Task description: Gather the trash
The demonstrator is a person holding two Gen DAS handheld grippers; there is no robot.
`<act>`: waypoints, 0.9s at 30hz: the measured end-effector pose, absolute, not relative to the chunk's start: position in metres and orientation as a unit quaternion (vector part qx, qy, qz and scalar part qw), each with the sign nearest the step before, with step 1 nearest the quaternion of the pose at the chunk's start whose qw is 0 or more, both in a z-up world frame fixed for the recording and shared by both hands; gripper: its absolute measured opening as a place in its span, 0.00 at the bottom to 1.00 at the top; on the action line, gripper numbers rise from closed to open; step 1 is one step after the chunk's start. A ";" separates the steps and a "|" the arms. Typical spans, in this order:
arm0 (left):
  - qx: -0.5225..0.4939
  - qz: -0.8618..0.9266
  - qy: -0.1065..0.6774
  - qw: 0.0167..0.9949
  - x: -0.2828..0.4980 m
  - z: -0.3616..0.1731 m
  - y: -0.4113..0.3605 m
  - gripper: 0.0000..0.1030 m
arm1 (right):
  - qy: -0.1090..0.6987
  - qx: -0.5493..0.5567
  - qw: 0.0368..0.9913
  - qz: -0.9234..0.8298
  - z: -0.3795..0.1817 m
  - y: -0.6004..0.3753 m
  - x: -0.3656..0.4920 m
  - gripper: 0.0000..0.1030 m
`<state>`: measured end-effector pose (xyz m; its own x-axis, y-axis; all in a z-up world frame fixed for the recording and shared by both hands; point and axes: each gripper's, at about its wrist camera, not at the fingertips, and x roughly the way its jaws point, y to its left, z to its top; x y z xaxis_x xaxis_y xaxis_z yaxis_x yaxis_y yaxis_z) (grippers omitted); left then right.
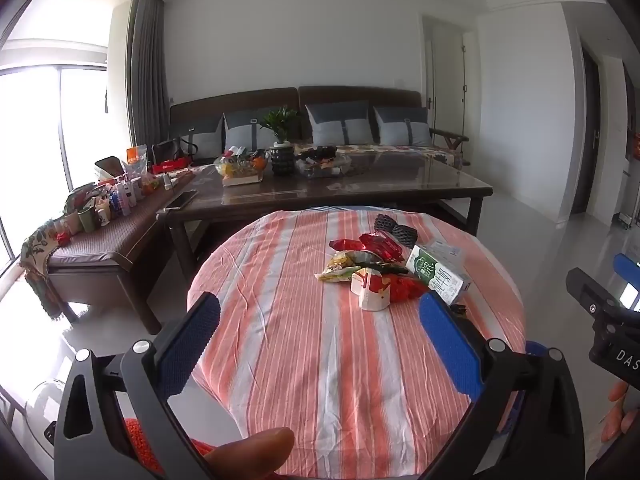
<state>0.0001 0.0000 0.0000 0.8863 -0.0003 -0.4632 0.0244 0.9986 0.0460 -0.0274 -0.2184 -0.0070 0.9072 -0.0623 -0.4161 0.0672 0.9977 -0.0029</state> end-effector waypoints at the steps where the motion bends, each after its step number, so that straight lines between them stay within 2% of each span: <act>1: 0.023 -0.007 0.238 0.971 0.000 0.000 0.000 0.96 | 0.213 0.004 0.977 -0.033 -0.007 -0.218 -0.027 0.95; 27: 0.029 -0.007 0.243 0.970 0.001 -0.007 -0.004 0.96 | 0.226 0.003 0.974 -0.034 -0.023 -0.222 -0.023 0.96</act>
<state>0.0008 -0.0041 -0.0065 0.8822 0.0008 -0.4709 0.0274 0.9982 0.0530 -0.0229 -0.2222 -0.0232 0.8957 -0.0640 -0.4400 0.0669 0.9977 -0.0090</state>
